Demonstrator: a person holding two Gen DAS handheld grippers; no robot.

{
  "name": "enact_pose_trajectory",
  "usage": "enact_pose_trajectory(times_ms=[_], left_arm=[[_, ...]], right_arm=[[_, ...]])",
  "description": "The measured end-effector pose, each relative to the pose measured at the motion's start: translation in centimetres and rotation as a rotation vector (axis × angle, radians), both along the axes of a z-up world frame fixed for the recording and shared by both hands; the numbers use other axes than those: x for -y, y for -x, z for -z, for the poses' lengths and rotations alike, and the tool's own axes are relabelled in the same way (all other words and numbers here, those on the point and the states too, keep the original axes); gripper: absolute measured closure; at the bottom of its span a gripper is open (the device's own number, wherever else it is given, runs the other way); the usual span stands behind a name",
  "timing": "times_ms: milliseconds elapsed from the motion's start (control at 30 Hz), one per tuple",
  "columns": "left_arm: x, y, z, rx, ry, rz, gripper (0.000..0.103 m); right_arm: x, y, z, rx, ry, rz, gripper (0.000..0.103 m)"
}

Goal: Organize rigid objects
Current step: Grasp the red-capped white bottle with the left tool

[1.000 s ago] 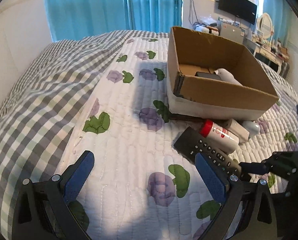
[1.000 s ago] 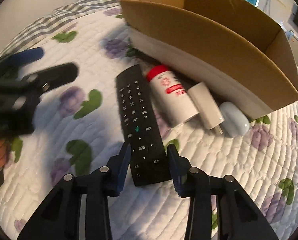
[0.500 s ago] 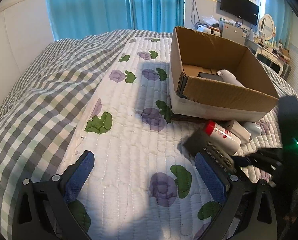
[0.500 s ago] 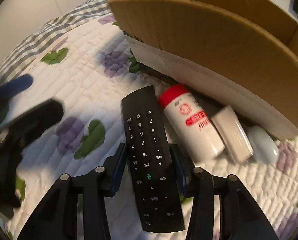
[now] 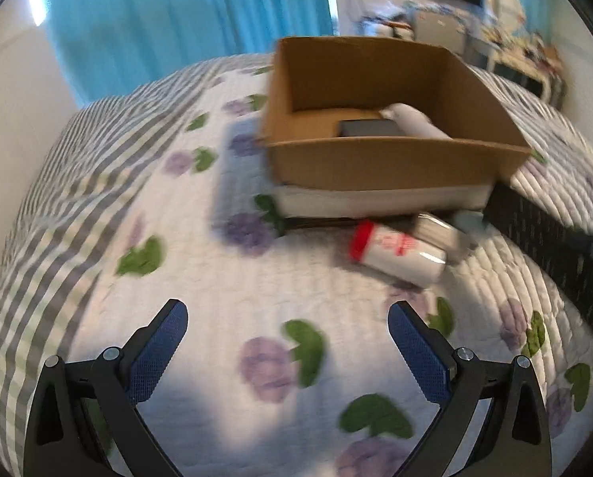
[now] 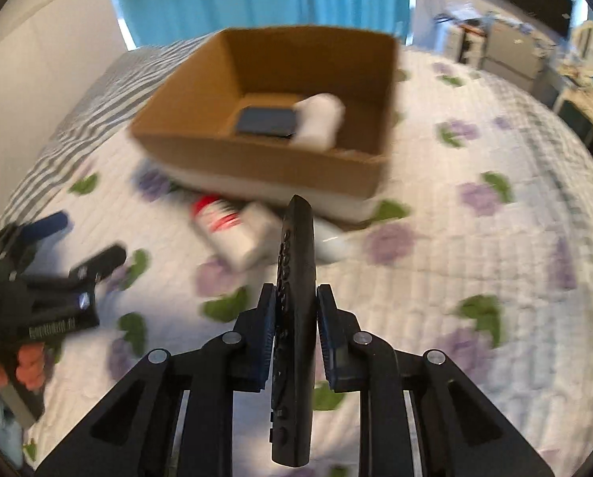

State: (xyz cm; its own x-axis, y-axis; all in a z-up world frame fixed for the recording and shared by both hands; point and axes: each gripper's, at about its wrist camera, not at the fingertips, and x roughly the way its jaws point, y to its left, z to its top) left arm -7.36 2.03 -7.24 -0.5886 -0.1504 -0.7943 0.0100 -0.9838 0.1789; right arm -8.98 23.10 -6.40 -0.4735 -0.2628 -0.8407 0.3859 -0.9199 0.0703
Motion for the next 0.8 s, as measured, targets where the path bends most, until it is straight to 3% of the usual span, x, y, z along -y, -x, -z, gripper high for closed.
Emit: enact_pose_trajectory(times_ms=[133, 233, 300, 433, 567, 600, 667, 700, 800], left_arm=[[-3.1, 1.8, 1.4, 0.051, -0.009, 0.094, 0.000], [-4.6, 3.2, 2.9, 0.055, 0.032, 0.159, 0.000], [-5.0, 4.3, 3.9, 0.059, 0.063, 0.184, 0.000], [-5.0, 5.8, 4.4, 0.034, 0.032, 0.217, 0.000], [-5.6, 7.0, 5.5, 0.045, 0.063, 0.268, 0.000], [-5.6, 7.1, 5.9, 0.051, 0.061, 0.273, 0.002], [-5.5, 7.0, 6.4, 0.082, 0.024, 0.290, 0.020], [-5.5, 6.9, 6.5, 0.089, 0.014, 0.296, 0.024], [-5.4, 5.9, 5.7, 0.075, 0.020, 0.299, 0.024]], right_arm=[[-0.5, 1.3, -0.3, 0.013, 0.058, 0.042, 0.083], [-0.7, 1.5, 0.0, 0.017, 0.040, 0.050, 0.083], [-1.1, 1.3, -0.2, 0.029, 0.057, 0.052, 0.083], [-1.4, 1.3, -0.2, 0.034, 0.065, 0.054, 0.083], [-1.4, 1.5, 0.2, 0.050, 0.072, 0.061, 0.083], [-1.3, 1.6, 0.3, 0.055, 0.065, 0.062, 0.083], [-1.0, 1.7, 0.7, 0.063, 0.048, 0.066, 0.083], [-0.9, 1.7, 0.9, 0.065, 0.040, 0.069, 0.084], [-0.6, 1.7, 1.3, 0.067, 0.017, 0.077, 0.084]])
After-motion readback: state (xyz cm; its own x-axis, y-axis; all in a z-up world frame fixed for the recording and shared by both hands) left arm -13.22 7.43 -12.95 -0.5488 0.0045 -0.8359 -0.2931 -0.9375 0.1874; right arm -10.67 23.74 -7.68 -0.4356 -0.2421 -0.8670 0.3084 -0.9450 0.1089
